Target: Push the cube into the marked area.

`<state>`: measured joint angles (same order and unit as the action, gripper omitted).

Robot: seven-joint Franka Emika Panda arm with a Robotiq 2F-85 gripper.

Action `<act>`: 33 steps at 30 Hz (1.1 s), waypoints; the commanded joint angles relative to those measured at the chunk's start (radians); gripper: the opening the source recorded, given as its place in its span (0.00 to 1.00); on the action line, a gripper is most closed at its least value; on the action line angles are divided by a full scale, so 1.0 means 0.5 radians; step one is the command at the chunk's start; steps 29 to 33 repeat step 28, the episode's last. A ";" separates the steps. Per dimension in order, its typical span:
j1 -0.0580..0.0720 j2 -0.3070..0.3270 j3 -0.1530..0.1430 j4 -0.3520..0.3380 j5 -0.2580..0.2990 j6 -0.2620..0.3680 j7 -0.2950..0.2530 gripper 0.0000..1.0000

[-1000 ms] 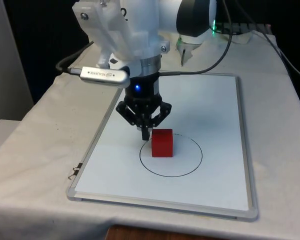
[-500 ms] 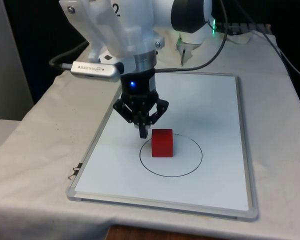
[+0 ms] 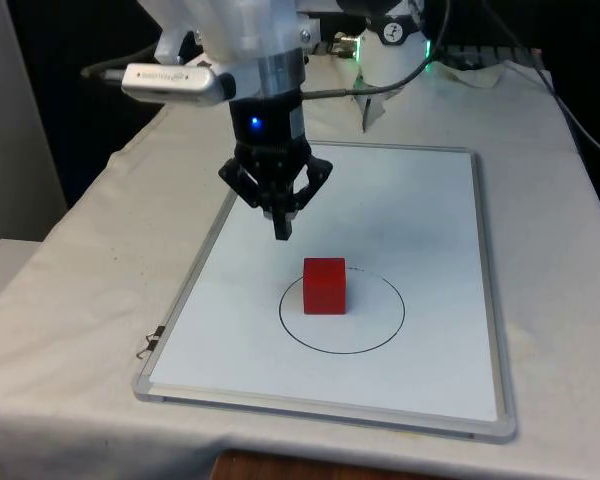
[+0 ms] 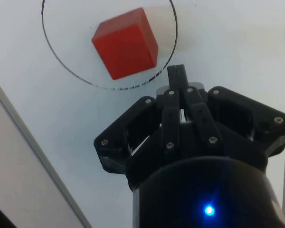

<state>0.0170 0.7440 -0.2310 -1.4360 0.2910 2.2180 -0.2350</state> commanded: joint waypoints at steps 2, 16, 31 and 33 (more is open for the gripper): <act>0.006 -0.072 0.006 -0.068 0.016 0.010 0.020 0.00; 0.026 -0.316 0.020 -0.286 0.062 0.012 0.078 0.00; 0.028 -0.416 0.020 -0.386 0.056 0.006 0.112 0.00; 0.028 -0.416 0.020 -0.386 0.056 0.006 0.112 0.00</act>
